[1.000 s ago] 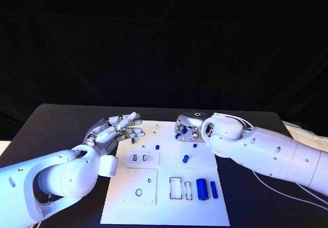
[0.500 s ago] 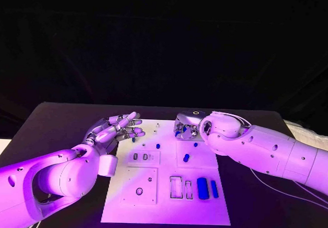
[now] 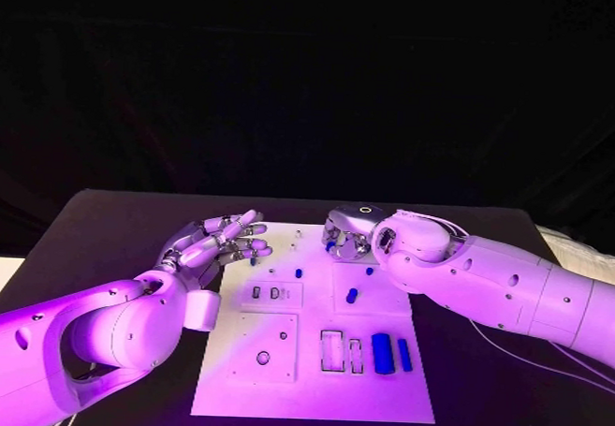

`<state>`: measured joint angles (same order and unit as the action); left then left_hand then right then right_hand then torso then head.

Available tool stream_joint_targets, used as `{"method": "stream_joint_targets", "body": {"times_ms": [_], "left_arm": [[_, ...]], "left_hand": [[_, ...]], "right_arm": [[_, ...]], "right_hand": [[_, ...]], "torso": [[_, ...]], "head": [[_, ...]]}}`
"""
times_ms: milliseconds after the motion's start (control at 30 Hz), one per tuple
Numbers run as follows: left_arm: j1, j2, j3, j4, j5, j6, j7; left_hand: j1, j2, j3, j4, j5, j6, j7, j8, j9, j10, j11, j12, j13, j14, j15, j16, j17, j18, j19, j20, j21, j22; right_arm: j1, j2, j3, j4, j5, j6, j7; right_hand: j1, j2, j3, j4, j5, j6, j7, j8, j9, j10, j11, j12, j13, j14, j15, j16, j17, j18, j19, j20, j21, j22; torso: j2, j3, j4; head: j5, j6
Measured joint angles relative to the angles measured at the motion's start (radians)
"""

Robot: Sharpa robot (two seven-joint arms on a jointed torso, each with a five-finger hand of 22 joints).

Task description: Assemble the parts on the task board

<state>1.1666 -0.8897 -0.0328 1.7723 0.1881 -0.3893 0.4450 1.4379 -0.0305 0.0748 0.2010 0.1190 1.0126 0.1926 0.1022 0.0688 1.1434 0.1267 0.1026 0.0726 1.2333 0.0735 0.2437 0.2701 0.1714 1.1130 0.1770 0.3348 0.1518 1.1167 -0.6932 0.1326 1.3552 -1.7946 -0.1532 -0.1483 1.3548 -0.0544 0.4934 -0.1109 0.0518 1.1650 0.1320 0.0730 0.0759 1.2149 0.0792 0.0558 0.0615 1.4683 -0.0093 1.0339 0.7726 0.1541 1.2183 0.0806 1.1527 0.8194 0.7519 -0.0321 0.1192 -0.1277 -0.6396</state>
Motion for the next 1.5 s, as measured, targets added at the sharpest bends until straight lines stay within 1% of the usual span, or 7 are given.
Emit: {"method": "stream_joint_targets", "body": {"times_ms": [133, 300, 367, 533, 667, 967, 1500], "left_arm": [[0.0, 0.0, 0.0, 0.0, 0.0, 0.0, 0.0], [0.0, 0.0, 0.0, 0.001, 0.0, 0.0, -0.001], [0.0, 0.0, 0.0, 0.002, 0.0, 0.0, -0.001], [0.0, -0.001, 0.0, 0.005, 0.0, 0.0, -0.001], [0.0, -0.002, 0.0, 0.008, 0.0, 0.0, -0.001], [0.001, -0.004, 0.0, 0.013, 0.0, 0.0, -0.001], [0.002, -0.003, 0.0, 0.014, 0.0, 0.0, -0.003]], "left_hand": [[0.005, 0.005, 0.0, 0.0, 0.0, 0.0, 0.0, 0.0, 0.0, 0.0, 0.0, 0.0, 0.0, 0.0, 0.0, 0.0, 0.002, 0.0, 0.0, 0.0, 0.0, 0.0], [0.005, 0.005, 0.0, 0.0, 0.0, 0.0, 0.0, 0.0, 0.0, 0.0, 0.0, 0.0, 0.0, 0.0, 0.0, 0.0, 0.004, 0.0, 0.0, 0.0, 0.0, 0.0], [0.005, 0.005, 0.0, 0.0, 0.0, 0.0, 0.0, 0.0, 0.0, 0.0, 0.0, 0.0, 0.0, 0.0, 0.0, 0.0, 0.004, 0.0, 0.0, 0.0, 0.0, 0.0], [0.005, 0.005, 0.002, -0.002, 0.0, 0.0, 0.0, -0.003, 0.0, 0.0, 0.0, -0.002, 0.0, 0.0, 0.0, 0.0, 0.004, 0.0, 0.0, 0.0, 0.0, 0.0], [0.005, 0.005, 0.003, -0.003, 0.0, 0.0, 0.0, -0.005, 0.0, 0.0, 0.0, -0.004, 0.0, 0.0, 0.0, 0.0, 0.005, 0.0, 0.0, 0.0, 0.0, 0.0], [0.005, 0.005, 0.003, -0.003, 0.0, 0.0, 0.0, -0.005, 0.0, 0.0, 0.0, -0.004, 0.0, 0.0, 0.0, 0.0, 0.005, 0.0, 0.0, 0.0, 0.0, 0.0], [0.005, 0.005, 0.003, -0.003, 0.0, 0.0, 0.0, -0.004, 0.0, 0.0, 0.0, -0.004, 0.0, 0.0, 0.0, 0.0, 0.004, 0.0, 0.0, 0.0, 0.0, 0.0]], "right_arm": [[0.0, 0.008, 0.0, 0.005, -0.003, -0.053, -0.007], [0.001, 0.025, 0.001, -0.001, -0.004, -0.111, -0.019], [0.001, 0.033, 0.001, -0.007, -0.005, -0.13, -0.024], [0.002, 0.063, 0.001, -0.033, -0.005, -0.173, -0.032], [0.003, 0.084, 0.001, -0.055, -0.005, -0.195, -0.034], [0.003, 0.123, 0.001, -0.097, -0.004, -0.214, -0.033], [0.003, 0.163, 0.0, -0.142, -0.003, -0.207, -0.03]], "right_hand": [[0.004, -0.004, 0.011, -0.002, 0.003, 0.0, 0.0, 0.0, 0.0, 0.0, 0.0, 0.001, 0.0, 0.0, 0.0, 0.002, 0.001, 0.0, 0.0, 0.0, 0.005, 0.005], [0.004, -0.004, 0.016, -0.005, 0.005, 0.0, 0.0, 0.0, 0.0, 0.0, 0.0, 0.002, 0.0, 0.0, 0.0, 0.006, 0.003, 0.0, 0.0, 0.0, 0.009, 0.008], [0.004, -0.004, 0.018, -0.003, 0.006, 0.003, 0.003, 0.0, 0.0, 0.0, 0.0, 0.002, 0.0, 0.0, 0.0, 0.006, 0.005, 0.0, 0.0, 0.0, 0.009, 0.01], [0.005, -0.005, 0.019, -0.002, 0.006, 0.003, 0.003, 0.0, 0.0, 0.0, 0.0, 0.002, 0.0, 0.0, 0.0, 0.008, 0.005, 0.0, 0.0, 0.0, 0.009, 0.01], [0.005, -0.005, 0.023, -0.006, 0.006, 0.004, 0.004, -0.004, 0.0, 0.0, 0.0, 0.001, 0.0, 0.0, 0.0, 0.014, 0.008, 0.0, 0.0, 0.0, 0.016, 0.013], [0.005, -0.005, 0.028, -0.002, 0.012, 0.003, 0.003, -0.004, -0.001, 0.0, 0.0, -0.001, 0.0, 0.0, 0.0, 0.014, 0.011, 0.0, 0.0, 0.0, 0.016, 0.017], [0.003, -0.007, 0.031, 0.002, 0.012, 0.003, 0.004, -0.004, -0.001, -0.001, 0.001, 0.001, 0.0, 0.0, 0.0, 0.02, 0.013, 0.0, 0.0, 0.0, 0.021, 0.02]], "torso": [[0.001, -0.0002, 0.0016], [0.002, -0.001, 0.0038], [0.003, -0.0011, 0.0046], [0.005, -0.0011, 0.0067], [0.007, -0.0014, 0.009], [0.011, -0.0023, 0.0152], [0.014, -0.0033, 0.0181]], "head": [[0.004, 0.004], [0.008, 0.007], [0.008, 0.008], [0.011, 0.012], [0.012, 0.012], [0.008, 0.008], [0.003, 0.003]]}}
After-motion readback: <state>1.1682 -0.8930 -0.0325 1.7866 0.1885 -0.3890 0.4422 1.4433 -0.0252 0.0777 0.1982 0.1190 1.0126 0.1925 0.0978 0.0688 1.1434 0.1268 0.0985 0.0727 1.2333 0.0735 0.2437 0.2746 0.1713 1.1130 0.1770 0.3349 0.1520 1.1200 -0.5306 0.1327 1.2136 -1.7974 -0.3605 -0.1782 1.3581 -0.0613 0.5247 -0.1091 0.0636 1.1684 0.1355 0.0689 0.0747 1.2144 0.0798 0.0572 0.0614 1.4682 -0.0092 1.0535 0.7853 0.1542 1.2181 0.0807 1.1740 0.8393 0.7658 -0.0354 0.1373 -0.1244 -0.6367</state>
